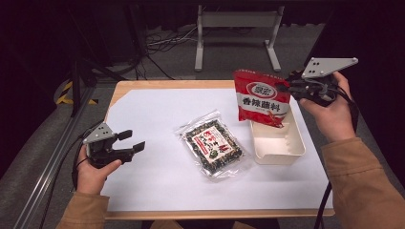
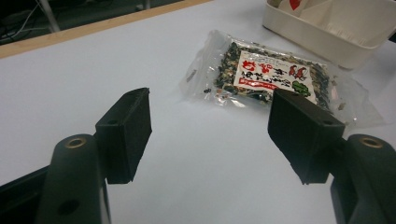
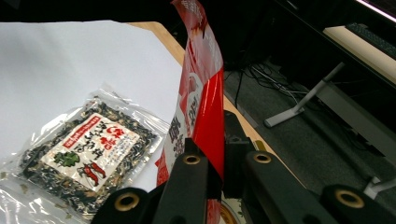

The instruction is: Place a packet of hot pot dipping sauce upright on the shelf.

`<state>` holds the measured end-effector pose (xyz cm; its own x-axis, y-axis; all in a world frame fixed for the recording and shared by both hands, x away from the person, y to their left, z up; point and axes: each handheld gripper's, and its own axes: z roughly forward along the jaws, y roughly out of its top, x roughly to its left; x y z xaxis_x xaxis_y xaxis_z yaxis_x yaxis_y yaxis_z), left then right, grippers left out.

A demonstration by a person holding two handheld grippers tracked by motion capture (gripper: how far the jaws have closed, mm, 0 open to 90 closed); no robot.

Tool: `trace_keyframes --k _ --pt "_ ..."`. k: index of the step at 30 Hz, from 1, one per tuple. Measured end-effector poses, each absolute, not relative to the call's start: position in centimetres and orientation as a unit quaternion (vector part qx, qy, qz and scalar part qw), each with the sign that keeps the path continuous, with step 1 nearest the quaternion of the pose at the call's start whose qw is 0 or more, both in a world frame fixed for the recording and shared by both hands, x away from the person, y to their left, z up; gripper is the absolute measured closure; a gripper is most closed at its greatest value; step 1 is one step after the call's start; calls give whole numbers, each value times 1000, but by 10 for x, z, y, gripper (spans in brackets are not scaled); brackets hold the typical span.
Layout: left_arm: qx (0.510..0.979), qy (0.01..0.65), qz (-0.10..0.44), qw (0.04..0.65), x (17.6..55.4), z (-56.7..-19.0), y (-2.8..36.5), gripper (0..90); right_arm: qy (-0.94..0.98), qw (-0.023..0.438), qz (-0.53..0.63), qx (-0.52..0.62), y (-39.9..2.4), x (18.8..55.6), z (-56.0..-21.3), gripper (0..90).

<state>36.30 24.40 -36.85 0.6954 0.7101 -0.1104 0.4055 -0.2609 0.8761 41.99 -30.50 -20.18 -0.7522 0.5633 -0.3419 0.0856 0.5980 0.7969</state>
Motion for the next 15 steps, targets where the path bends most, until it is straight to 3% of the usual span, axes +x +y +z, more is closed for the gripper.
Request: trace_keyframes --k 15 --pt "782 371 160 475 365 -387 248 299 832 304 418 205 -336 442 -206 892"
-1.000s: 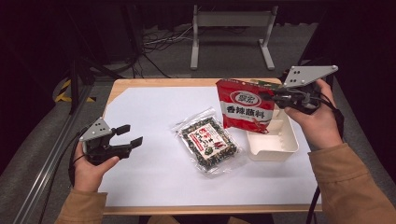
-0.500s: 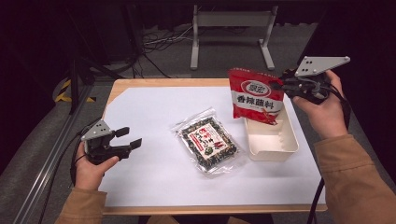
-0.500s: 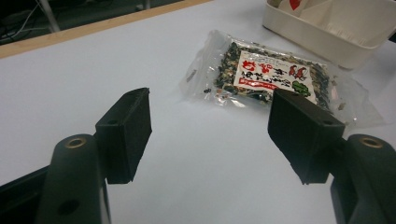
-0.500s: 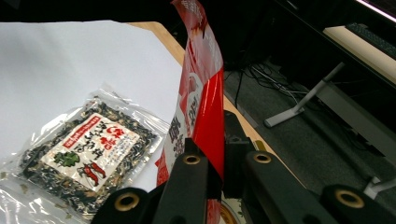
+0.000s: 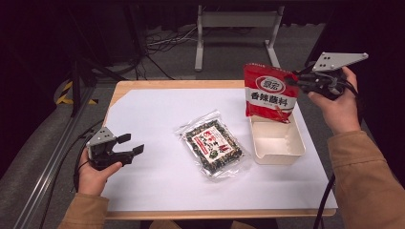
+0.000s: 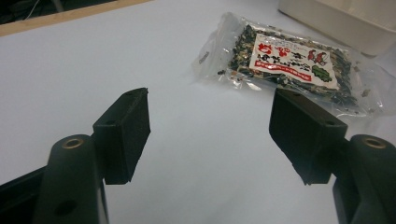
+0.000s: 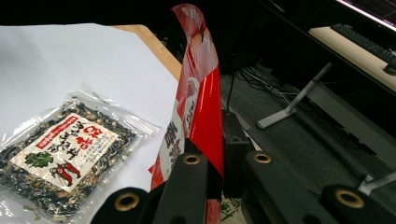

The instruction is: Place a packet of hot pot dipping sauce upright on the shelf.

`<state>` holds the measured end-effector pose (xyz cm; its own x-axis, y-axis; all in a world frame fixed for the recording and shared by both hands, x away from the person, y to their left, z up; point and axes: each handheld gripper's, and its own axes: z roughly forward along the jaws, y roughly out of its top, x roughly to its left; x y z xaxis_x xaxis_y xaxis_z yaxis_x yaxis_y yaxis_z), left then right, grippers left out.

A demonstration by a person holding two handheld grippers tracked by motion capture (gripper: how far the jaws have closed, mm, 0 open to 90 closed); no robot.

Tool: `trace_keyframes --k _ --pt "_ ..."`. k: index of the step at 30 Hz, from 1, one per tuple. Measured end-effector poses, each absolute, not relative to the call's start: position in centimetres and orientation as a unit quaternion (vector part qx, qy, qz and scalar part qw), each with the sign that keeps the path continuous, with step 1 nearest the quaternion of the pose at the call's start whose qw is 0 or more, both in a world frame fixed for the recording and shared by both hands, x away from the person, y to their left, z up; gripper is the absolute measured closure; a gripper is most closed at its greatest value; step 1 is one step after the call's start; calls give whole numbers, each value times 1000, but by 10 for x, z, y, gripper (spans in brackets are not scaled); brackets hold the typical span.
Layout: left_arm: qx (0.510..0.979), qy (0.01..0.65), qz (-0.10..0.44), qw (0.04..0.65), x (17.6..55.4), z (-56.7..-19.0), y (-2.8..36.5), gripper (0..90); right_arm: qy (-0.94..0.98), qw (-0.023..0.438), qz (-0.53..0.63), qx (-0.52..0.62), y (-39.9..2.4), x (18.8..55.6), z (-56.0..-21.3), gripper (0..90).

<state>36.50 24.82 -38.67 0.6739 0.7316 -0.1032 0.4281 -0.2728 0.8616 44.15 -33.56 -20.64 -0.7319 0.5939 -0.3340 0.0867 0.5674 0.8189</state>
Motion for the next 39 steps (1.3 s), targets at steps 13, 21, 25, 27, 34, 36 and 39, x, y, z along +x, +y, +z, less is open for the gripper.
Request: trace_keyframes --k 13,21,25,27,34,36,39 --pt "783 375 157 471 367 -389 246 288 832 293 417 218 -354 457 -223 891" --pt "783 374 154 472 368 -389 245 288 836 299 405 217 -352 463 -230 891" --pt "786 372 154 470 368 -389 244 288 838 302 403 210 -347 468 -234 890" --pt "785 372 154 470 368 -389 244 288 838 301 404 210 -345 471 -237 890" --pt "784 374 155 470 367 -390 246 288 844 295 401 199 -335 476 -248 889" --pt "784 374 154 470 367 -389 246 288 844 293 404 199 -334 477 -250 889" --pt "785 373 154 471 367 -389 245 288 847 286 402 200 -334 477 -254 888"
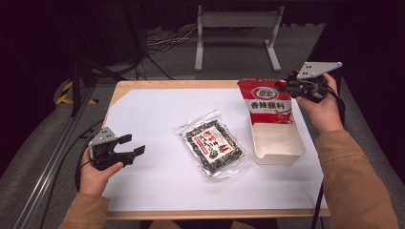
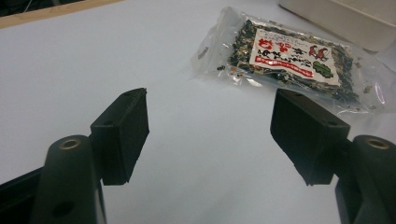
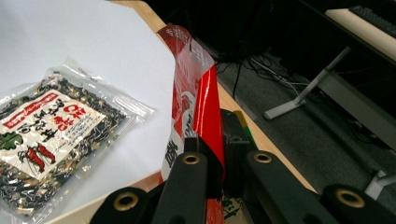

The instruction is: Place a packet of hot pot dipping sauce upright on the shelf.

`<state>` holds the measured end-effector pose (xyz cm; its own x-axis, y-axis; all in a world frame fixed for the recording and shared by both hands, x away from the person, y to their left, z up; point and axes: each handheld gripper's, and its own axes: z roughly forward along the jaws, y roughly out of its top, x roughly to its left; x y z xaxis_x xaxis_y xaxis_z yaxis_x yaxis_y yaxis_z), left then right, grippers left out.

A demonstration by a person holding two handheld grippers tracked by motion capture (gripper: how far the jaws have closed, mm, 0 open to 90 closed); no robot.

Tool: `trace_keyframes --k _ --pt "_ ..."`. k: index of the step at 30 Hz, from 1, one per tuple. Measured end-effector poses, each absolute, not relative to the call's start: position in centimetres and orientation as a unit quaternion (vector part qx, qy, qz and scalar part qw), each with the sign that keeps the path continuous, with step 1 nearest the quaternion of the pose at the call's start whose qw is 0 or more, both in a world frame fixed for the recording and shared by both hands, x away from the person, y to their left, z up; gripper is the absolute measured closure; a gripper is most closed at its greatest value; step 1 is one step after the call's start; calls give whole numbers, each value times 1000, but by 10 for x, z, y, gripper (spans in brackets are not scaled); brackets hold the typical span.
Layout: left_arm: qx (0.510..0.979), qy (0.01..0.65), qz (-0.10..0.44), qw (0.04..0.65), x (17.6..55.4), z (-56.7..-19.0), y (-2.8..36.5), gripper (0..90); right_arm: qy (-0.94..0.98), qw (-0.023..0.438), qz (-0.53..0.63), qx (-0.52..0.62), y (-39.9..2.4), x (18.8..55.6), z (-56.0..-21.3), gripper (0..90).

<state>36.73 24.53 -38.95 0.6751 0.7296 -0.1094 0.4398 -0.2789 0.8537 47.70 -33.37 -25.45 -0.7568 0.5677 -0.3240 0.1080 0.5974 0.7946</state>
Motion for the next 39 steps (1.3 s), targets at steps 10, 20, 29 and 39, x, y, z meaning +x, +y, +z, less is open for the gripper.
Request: trace_keyframes --k 10,20,29,39 --pt "788 370 152 469 369 -389 243 287 835 271 405 255 -348 477 -270 888" --pt "790 366 148 470 371 -389 240 285 825 268 387 312 -357 477 -279 890" --pt "789 366 149 470 372 -389 240 285 815 263 390 339 -363 478 -286 883" --pt "793 356 147 472 373 -389 234 306 793 277 418 346 -355 468 -281 614"
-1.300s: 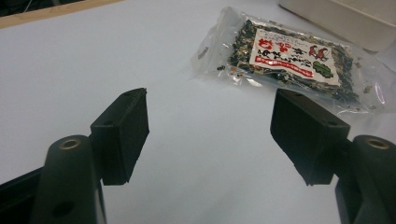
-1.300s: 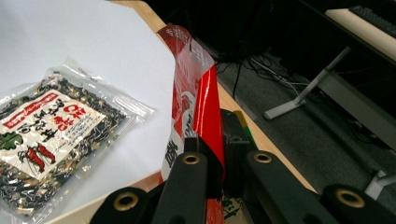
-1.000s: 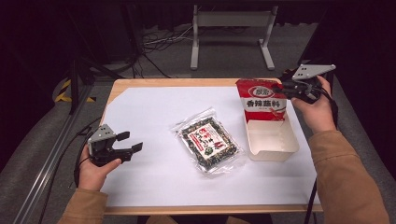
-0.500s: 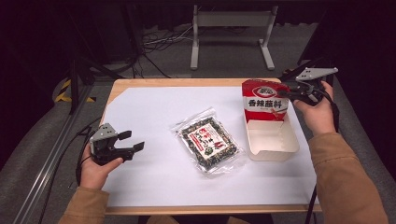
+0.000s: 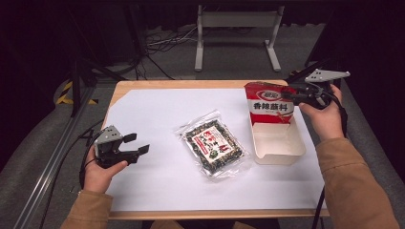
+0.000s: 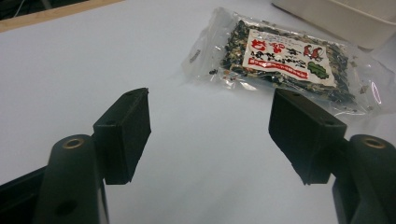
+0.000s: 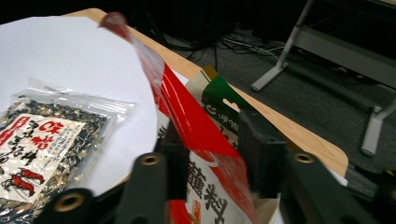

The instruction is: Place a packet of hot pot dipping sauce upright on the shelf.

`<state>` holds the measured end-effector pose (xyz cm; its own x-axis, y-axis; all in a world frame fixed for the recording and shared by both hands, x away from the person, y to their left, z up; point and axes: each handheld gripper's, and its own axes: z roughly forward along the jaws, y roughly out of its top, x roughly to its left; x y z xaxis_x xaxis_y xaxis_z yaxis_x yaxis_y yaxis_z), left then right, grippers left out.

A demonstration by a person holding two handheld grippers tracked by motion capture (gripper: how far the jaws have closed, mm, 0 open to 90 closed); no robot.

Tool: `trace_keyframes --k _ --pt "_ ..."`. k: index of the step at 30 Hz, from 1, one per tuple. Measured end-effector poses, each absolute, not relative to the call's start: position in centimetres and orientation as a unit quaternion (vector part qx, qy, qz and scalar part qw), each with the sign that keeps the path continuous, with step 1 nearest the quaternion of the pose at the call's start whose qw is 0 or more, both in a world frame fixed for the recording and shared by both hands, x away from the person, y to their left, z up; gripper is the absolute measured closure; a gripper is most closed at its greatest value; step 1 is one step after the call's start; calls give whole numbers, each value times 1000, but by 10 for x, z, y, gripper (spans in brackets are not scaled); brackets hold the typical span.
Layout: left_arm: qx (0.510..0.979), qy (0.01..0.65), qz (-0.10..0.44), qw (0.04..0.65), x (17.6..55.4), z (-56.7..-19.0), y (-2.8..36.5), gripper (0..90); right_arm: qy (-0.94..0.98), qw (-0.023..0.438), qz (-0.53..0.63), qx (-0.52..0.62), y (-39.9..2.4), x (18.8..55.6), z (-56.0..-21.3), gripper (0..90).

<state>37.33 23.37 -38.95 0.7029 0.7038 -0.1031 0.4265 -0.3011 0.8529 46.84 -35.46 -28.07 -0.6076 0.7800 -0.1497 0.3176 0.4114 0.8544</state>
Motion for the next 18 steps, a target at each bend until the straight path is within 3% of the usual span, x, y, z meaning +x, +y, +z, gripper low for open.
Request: trace_keyframes --k 5,10,18 --pt "795 351 144 474 376 -389 231 306 776 278 438 357 -356 460 -279 460" --pt "794 351 140 475 377 -388 230 303 768 281 450 359 -360 450 -276 397" --pt "795 345 138 480 377 -385 224 302 760 287 462 356 -364 430 -270 381"
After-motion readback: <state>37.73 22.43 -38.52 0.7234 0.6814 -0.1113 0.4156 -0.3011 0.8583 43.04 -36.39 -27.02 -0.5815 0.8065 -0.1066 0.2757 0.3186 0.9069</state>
